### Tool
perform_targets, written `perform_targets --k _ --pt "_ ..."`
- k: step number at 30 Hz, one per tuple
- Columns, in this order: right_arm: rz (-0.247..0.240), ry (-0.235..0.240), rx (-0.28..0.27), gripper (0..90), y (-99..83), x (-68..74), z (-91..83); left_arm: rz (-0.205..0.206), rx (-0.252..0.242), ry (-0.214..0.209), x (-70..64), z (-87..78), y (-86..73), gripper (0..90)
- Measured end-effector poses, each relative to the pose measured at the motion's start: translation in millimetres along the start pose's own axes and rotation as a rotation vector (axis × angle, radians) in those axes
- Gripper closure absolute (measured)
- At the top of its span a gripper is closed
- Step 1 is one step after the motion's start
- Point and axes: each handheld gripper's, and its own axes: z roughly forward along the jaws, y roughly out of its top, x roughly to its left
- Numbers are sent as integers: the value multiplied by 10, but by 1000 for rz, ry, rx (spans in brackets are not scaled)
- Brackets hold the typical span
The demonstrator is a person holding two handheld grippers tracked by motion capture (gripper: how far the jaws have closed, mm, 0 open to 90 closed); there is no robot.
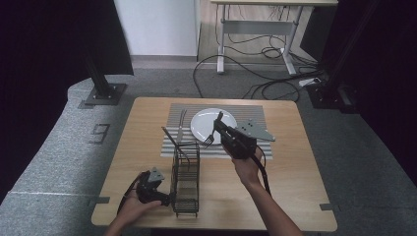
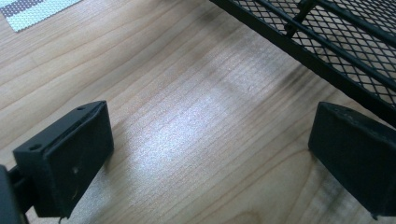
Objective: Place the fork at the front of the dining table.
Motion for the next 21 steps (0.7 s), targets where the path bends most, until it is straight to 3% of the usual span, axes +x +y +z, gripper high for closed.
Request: perform_targets --k 6,13,21 --pt "14 -69 30 858 -162 -237 -28 1 -1 1 1 1 0 0" --pt "69 -159 80 857 -433 -569 8 1 -1 1 1 1 0 0" --pt "73 -214 129 857 -674 -764 101 1 -2 2 -1 1 -1 0"
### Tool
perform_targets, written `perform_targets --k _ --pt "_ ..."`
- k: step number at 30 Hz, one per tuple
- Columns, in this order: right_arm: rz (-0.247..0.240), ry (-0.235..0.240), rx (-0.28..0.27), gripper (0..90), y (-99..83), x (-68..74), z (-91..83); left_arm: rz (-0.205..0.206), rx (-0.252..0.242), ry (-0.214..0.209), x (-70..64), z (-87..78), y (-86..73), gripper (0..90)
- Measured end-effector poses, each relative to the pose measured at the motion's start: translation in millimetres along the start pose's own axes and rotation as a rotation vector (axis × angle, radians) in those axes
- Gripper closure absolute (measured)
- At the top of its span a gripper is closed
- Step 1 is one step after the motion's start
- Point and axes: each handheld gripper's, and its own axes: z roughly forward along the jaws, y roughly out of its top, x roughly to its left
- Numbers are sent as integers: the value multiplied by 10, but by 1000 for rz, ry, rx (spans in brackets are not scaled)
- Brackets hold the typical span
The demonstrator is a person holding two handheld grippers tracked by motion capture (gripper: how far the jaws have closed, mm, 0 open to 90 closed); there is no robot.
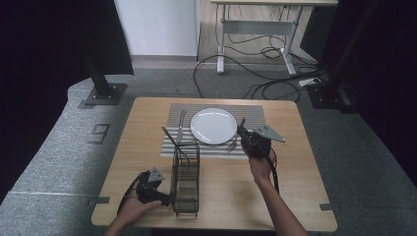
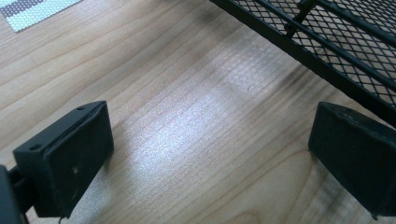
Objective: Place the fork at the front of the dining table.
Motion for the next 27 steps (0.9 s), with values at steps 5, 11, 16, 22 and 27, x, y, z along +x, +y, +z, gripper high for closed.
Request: perform_targets --k 5,11,16,22,27 --pt "-3 -24 37 857 -111 -93 92 0 -1 0 0 1 0 0" --pt "1 -55 61 857 -168 -200 161 0 -1 0 0 1 0 0" --pt "-22 -76 68 856 -188 -244 205 0 0 0 0 0 0 0" --pt "-26 -102 83 855 -263 -297 270 -1 0 1 -1 0 -1 0" --pt "-25 -103 68 852 -297 -310 266 -1 -1 1 -1 1 -1 0"
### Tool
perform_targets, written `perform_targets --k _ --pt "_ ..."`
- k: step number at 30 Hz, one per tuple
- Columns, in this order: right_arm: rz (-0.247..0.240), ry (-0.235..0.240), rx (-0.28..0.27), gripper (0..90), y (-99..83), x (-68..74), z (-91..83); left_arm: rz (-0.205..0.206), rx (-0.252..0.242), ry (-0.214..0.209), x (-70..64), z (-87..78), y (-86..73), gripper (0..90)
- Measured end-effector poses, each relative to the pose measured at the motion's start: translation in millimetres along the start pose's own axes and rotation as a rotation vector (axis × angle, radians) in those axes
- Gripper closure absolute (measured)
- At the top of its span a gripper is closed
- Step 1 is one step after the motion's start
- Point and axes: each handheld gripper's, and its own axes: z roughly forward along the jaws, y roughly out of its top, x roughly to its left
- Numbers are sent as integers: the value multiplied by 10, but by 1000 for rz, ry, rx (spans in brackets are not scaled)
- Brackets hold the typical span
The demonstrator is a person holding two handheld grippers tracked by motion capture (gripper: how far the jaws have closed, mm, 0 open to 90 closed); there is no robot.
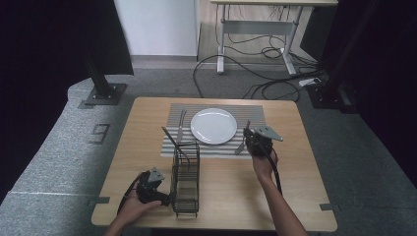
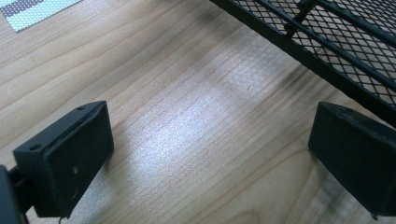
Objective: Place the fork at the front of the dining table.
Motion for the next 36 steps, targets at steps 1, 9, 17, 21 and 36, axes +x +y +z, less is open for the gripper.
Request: perform_targets --k 1,9,17,21,36 --pt "-5 0 10 844 -14 8 2 -1 0 0 -1 0 0 0" --pt "-19 -11 79 844 -311 25 102 1 2 0 0 -1 0 0" --pt "-6 -21 90 853 -348 -25 110 1 2 0 0 -1 0 0" --pt "-1 -8 99 855 -318 -74 83 -1 0 0 -1 0 0 0" --pt "34 44 147 847 -290 -151 163 -1 1 0 -1 0 0 0"
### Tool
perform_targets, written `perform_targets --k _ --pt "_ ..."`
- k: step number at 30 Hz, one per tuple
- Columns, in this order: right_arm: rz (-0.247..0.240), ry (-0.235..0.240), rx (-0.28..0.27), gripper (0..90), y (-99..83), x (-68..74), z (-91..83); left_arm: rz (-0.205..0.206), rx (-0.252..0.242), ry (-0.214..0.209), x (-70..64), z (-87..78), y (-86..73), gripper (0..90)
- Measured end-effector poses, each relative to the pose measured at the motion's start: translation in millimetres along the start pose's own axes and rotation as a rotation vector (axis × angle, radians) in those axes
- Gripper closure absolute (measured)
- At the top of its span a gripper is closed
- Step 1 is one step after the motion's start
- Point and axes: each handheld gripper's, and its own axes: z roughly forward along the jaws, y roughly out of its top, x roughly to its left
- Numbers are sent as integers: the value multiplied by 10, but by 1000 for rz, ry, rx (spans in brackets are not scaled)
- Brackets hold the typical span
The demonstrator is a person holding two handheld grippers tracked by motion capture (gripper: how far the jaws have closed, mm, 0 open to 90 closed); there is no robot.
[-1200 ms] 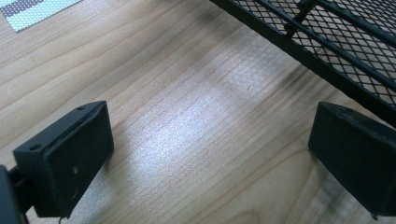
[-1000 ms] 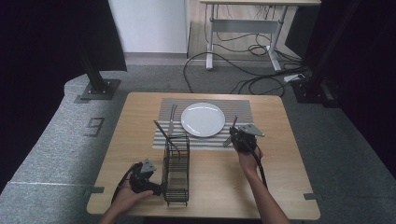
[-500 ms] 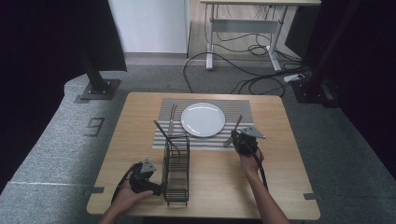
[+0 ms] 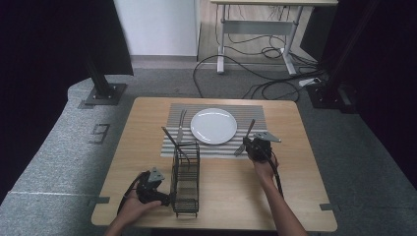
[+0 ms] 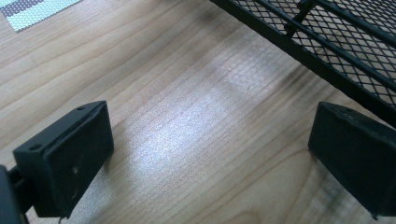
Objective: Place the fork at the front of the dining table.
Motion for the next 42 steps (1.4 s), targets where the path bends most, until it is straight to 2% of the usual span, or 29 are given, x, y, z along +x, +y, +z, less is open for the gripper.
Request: perform_targets --k 10,14,25,29,39,42 --pt "55 -23 32 813 13 -147 167 0 0 0 0 0 0 0" --pt "86 -20 34 803 -8 -187 192 0 0 0 0 0 0 0" --pt "115 -44 75 768 -68 -301 265 0 0 0 0 0 0 0" --pt "149 -34 83 765 -88 -340 297 0 0 0 0 0 0 0" --pt "144 -32 102 744 -123 -311 328 0 0 0 0 0 0 0" --pt "160 -38 119 730 -139 -328 342 0 0 0 0 0 0 0"
